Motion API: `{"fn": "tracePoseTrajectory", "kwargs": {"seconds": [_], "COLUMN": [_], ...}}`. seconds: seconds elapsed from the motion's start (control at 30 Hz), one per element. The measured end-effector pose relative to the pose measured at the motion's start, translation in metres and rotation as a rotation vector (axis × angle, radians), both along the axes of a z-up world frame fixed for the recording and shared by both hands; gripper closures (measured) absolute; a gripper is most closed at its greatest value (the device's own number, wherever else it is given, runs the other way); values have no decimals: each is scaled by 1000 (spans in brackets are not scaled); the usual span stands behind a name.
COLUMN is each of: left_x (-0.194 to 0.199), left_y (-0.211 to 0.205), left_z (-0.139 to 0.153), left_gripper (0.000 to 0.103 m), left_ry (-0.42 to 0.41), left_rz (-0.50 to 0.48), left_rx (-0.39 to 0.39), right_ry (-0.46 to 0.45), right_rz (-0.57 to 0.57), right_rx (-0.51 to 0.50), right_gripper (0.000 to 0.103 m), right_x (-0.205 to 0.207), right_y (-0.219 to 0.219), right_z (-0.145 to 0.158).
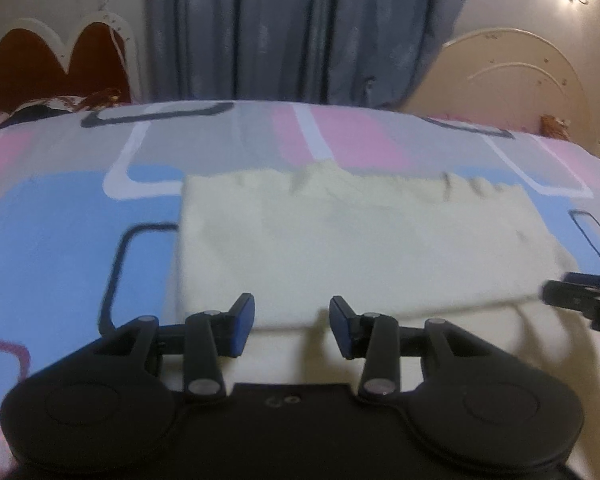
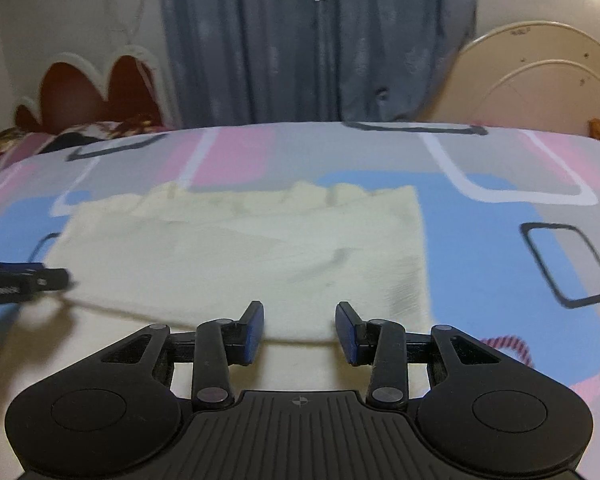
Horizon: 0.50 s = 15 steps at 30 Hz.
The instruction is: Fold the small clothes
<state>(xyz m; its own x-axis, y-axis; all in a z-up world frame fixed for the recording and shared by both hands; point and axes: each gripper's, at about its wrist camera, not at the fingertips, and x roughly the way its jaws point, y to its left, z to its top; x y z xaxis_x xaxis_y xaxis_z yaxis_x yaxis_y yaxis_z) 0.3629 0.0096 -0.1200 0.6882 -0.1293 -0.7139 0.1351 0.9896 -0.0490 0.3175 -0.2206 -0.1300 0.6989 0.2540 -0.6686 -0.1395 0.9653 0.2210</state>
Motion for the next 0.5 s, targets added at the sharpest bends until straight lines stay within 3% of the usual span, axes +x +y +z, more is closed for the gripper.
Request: {"fn": "tracePoseTrajectory", "kwargs": {"seconds": [0.23, 0.5], "left_x": [-26, -26], "left_y": [-22, -25], "left_z": [-12, -23], "left_gripper": [63, 57], "left_ry": [33, 52], "left_rz": [-80, -77], "left_rx": [5, 21], "right_ry": [29, 54], "right_rz": [75, 100], "right_rx": [31, 8], "right_gripper": [63, 63], "right_x": [-22, -25], "right_y": [25, 39], "right_z": [-6, -19]}}
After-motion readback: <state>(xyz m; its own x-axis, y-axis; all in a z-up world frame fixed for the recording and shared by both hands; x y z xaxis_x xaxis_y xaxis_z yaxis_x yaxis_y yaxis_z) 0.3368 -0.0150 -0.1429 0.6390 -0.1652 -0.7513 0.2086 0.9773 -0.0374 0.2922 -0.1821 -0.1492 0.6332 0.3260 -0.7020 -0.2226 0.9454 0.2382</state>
